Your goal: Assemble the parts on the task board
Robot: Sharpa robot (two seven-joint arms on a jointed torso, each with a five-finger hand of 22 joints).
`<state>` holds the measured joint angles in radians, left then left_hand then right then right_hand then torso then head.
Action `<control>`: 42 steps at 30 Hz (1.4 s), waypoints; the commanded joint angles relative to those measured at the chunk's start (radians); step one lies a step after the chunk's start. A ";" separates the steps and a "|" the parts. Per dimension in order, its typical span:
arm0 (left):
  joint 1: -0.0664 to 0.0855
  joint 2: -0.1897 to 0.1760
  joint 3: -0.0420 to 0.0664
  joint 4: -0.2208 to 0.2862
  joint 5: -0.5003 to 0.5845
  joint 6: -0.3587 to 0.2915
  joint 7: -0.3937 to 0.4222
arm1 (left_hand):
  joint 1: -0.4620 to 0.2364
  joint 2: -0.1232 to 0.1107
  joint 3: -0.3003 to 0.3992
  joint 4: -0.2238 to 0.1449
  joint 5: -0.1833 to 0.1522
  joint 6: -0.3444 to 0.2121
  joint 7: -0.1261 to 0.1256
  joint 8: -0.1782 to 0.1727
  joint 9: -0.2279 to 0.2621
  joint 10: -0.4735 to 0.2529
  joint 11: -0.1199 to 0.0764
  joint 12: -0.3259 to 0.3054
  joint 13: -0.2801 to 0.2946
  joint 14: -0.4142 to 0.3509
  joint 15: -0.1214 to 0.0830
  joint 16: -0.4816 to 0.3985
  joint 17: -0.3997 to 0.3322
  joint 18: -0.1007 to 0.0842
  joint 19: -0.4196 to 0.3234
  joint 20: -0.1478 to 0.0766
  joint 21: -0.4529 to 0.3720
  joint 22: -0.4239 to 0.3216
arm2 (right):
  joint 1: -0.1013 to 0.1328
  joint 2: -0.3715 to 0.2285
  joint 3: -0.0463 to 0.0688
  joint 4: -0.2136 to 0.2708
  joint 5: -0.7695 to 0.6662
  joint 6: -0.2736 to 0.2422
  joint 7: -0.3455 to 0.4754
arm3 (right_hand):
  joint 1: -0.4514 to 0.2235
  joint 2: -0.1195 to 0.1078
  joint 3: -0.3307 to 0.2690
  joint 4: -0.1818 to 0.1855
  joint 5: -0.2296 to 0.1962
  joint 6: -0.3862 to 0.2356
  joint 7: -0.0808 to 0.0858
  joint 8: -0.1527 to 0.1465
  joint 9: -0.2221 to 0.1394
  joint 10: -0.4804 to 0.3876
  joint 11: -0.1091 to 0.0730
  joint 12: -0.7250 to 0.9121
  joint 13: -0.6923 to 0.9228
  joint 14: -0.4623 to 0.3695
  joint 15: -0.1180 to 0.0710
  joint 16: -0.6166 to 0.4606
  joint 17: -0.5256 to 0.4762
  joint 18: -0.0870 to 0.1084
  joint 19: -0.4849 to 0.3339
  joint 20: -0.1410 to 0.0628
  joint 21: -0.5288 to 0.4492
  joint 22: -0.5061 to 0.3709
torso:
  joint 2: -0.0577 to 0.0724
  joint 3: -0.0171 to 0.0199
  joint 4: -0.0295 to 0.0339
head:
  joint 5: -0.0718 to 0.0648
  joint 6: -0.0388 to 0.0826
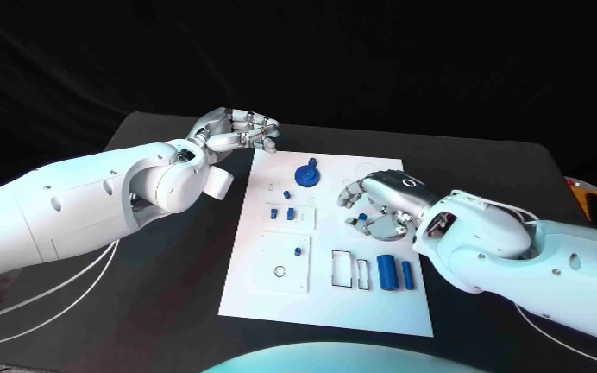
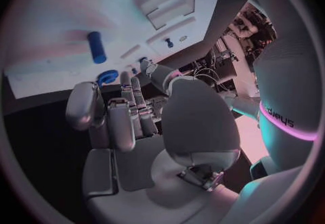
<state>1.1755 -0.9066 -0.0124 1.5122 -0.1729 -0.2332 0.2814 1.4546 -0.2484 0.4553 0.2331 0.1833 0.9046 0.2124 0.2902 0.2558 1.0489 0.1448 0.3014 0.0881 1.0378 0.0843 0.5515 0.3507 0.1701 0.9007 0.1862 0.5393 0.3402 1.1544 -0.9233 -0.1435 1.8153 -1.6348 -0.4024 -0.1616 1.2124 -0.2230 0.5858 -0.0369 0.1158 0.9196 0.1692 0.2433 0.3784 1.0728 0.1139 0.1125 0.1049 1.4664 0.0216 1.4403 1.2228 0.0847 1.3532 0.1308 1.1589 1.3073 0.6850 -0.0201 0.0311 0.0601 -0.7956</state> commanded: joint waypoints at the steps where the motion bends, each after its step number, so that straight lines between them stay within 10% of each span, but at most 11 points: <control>1: 0.001 0.001 0.000 0.001 0.007 0.019 0.015 | 0.003 0.005 -0.006 -0.001 0.003 -0.007 0.001 -0.004 -0.001 -0.008 0.002 0.000 0.001 -0.001 0.003 -0.005 0.001 0.010 -0.001 0.004 -0.005 -0.001 | 0.014 -0.023 0.000 -0.009 0.088 0.072 0.004 | 0.001 -0.017 -0.029 0.004 0.007 -0.021 0.001 -0.016 -0.006 -0.021 -0.003 0.010 -0.006 0.029 0.008 0.000 -0.005 0.011 0.003 -0.001 -0.008 0.027 | 0.001 0.0009 0.0015 | -0.007 0.008; 10: 0.000 0.002 -0.001 -0.001 0.007 0.023 0.018 | 0.004 0.005 -0.006 -0.002 0.003 -0.007 0.001 -0.003 -0.001 -0.008 0.001 0.001 0.001 0.000 0.003 -0.005 0.002 0.010 0.000 0.004 -0.005 -0.001 | 0.025 -0.048 -0.001 -0.029 0.086 0.153 -0.003 | 0.023 -0.006 -0.150 0.028 0.019 -0.045 0.005 -0.032 -0.012 -0.083 0.003 0.048 -0.016 0.026 0.013 -0.001 -0.012 0.016 -0.011 0.004 -0.043 0.011 | 0.003 0.0010 0.0001 | -0.008 0.010; 20: 0.000 0.004 -0.001 -0.006 0.007 0.022 0.013 | 0.010 0.007 -0.004 -0.005 0.004 -0.007 0.000 -0.002 -0.001 -0.008 0.001 0.002 0.002 0.000 0.002 -0.006 0.004 0.011 0.001 0.004 -0.006 -0.002 | 0.006 -0.027 -0.006 -0.047 0.071 0.160 -0.017 | 0.045 0.015 -0.159 0.031 0.021 -0.040 0.007 -0.032 -0.013 -0.073 0.002 0.078 -0.016 0.025 0.011 -0.004 -0.022 0.014 -0.002 0.002 -0.035 0.017 | 0.003 0.0003 0.0021 | -0.007 0.006; 42: 0.000 0.000 -0.001 -0.006 0.007 0.026 0.004 | 0.013 0.009 -0.004 -0.006 0.004 -0.007 0.000 -0.002 -0.001 -0.009 0.001 0.003 0.002 0.000 0.002 -0.006 0.004 0.011 0.002 0.004 -0.007 -0.003 | -0.015 0.009 -0.008 -0.068 0.056 0.072 -0.047 | 0.084 0.119 0.014 0.068 -0.065 0.092 -0.026 0.010 -0.004 0.090 -0.038 0.140 -0.025 0.038 -0.021 0.014 0.011 -0.003 0.050 -0.024 0.048 0.072 | 0.003 0.0010 0.0016 | -0.002 -0.002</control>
<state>1.1753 -0.9077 -0.0140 1.5042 -0.1712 -0.2267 0.2810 1.4623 -0.2406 0.4526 0.2303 0.1832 0.9046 0.2124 0.2903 0.2560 1.0490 0.1448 0.3015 0.0889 1.0378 0.0843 0.5516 0.3535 0.1701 0.9006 0.1861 0.5353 0.3384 1.1409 -0.9159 -0.1503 1.7460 -1.5607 -0.3027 -0.1917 1.2910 -0.1245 0.5930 0.0310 0.0540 1.0007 0.1464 0.2426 0.3632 1.1577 0.0761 0.2533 0.0818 1.4668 0.0066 1.4504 1.2330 0.0846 1.4006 0.1090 1.2020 1.3077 0.6880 -0.0193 0.0328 0.0569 -0.7956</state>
